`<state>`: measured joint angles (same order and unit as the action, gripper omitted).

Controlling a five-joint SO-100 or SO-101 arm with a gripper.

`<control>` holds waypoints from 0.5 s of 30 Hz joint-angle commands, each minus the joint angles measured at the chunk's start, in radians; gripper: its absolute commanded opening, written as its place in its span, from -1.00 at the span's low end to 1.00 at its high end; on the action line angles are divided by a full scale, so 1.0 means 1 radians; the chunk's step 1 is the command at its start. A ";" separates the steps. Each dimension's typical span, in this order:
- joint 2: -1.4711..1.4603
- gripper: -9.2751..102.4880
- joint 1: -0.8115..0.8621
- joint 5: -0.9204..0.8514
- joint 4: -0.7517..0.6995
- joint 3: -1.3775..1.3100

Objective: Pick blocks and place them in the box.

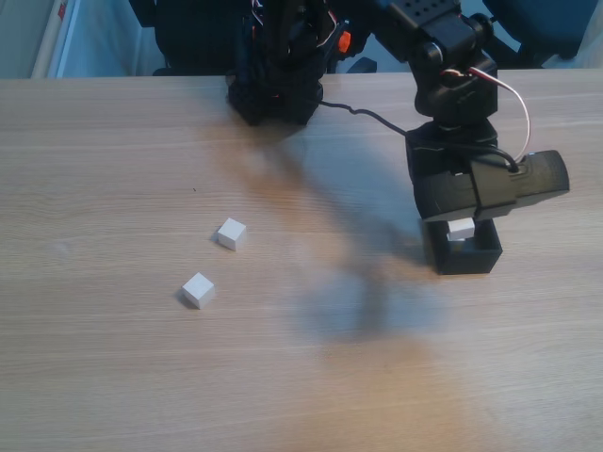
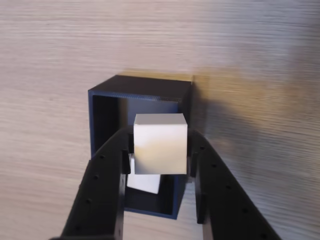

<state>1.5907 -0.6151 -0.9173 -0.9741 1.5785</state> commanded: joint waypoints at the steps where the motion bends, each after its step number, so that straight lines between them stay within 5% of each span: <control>1: -0.002 -0.81 -0.023 0.026 -0.008 -0.058; 15: -0.026 -0.53 -0.049 0.061 -0.058 -0.064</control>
<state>1.5555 -0.6673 -0.8575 -1.0232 1.5616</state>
